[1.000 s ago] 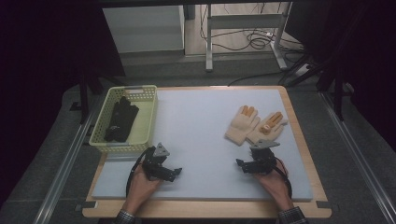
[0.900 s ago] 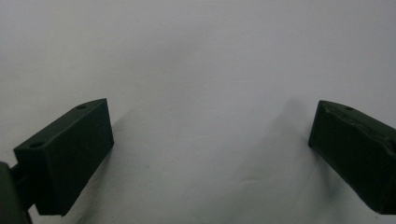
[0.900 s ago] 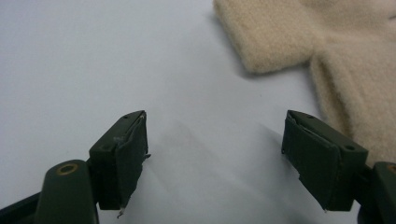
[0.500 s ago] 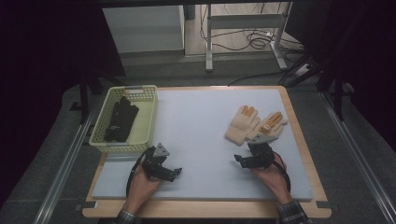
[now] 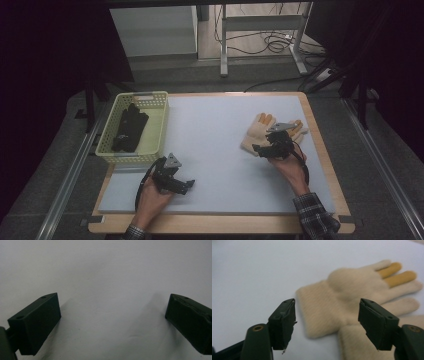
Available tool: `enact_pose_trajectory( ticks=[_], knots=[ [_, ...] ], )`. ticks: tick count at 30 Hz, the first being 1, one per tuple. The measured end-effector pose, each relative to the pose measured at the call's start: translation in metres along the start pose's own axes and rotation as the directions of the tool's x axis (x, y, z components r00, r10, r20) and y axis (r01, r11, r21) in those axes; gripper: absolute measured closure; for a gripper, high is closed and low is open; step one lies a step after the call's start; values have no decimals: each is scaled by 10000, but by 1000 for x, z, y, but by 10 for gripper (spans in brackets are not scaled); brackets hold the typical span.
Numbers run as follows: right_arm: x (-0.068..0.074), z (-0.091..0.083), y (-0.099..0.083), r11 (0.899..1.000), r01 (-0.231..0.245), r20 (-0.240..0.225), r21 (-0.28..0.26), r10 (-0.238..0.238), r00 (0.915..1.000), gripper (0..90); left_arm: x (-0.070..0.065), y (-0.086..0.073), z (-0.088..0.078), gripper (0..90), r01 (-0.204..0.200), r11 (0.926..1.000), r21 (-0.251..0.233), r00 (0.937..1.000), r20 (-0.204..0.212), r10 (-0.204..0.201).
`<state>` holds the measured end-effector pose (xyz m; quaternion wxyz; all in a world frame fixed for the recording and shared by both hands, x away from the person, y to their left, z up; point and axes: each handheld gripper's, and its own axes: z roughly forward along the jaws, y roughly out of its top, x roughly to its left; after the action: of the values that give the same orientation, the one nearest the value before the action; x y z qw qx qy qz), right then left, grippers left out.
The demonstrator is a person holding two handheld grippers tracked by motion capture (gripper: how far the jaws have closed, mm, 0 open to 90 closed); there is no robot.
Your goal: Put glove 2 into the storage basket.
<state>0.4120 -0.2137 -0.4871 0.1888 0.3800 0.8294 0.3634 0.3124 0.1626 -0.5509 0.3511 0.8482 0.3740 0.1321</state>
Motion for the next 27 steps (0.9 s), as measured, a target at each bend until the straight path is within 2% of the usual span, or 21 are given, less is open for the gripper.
enact_pose_trajectory(
  ticks=[3,4,8,17,20,22,23,24,25,27],
  knots=[
    [-6,3,6,10000,-51,156,9,51,9999,327,0,0,0,1,1,10000,-1,10000,0,-1],
    [-13,8,11,9999,-135,281,67,133,9995,340,0,0,0,1,5,10000,-1,10000,2,-5],
    [-24,21,18,9992,-304,436,243,293,9986,341,0,0,0,1,12,10000,-3,10000,4,-12],
    [-35,61,27,9950,-450,787,896,379,9962,250,0,0,0,1,-3,10000,13,10000,14,3],
    [-39,72,26,9920,-750,641,1011,687,9956,247,0,0,0,1,-4,10000,12,10000,12,4],
    [-39,74,26,9913,-754,599,1080,692,9958,261,0,0,0,1,-4,10000,11,10000,13,4],
    [-37,78,24,9915,-682,550,1112,624,9965,347,0,0,0,1,27,10000,-15,10000,15,-27],
    [-37,78,24,9915,-682,550,1112,624,9965,347,0,0,0,1,27,10000,-15,10000,15,-27],
    [-35,77,24,9917,-636,447,1119,589,9973,443,0,0,0,1,32,10000,-20,10000,13,-32],
    [-34,75,25,9904,-673,453,1210,622,9970,497,0,0,0,1,-8,10000,13,10000,7,8]
  ],
)
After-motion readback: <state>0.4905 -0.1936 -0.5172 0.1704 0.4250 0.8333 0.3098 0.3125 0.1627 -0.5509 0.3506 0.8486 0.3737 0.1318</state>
